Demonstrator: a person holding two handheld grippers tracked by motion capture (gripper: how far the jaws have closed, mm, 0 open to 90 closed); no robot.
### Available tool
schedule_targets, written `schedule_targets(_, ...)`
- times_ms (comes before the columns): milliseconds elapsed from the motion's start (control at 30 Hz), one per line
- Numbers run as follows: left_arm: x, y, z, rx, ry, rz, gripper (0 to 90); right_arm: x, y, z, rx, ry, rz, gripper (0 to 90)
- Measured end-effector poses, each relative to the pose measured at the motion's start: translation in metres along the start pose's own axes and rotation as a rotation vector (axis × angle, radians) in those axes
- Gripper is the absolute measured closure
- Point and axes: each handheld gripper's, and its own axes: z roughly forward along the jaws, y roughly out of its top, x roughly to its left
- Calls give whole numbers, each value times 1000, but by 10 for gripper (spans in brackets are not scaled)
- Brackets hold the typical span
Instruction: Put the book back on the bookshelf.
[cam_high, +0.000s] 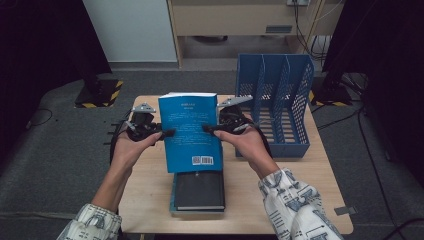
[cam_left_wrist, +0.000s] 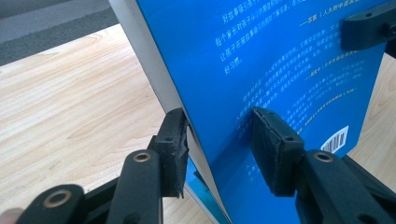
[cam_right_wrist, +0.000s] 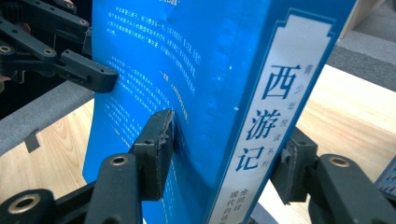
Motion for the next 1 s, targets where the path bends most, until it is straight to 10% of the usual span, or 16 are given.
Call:
schedule_targets(600, 14, 25, 7, -26, 32, 14, 578, -13, 18, 5, -28, -36, -38, 512)
schedule_targets(1000, -9, 11, -11, -55, 58, 58, 564, 11, 4, -15, -46, -32, -78, 535)
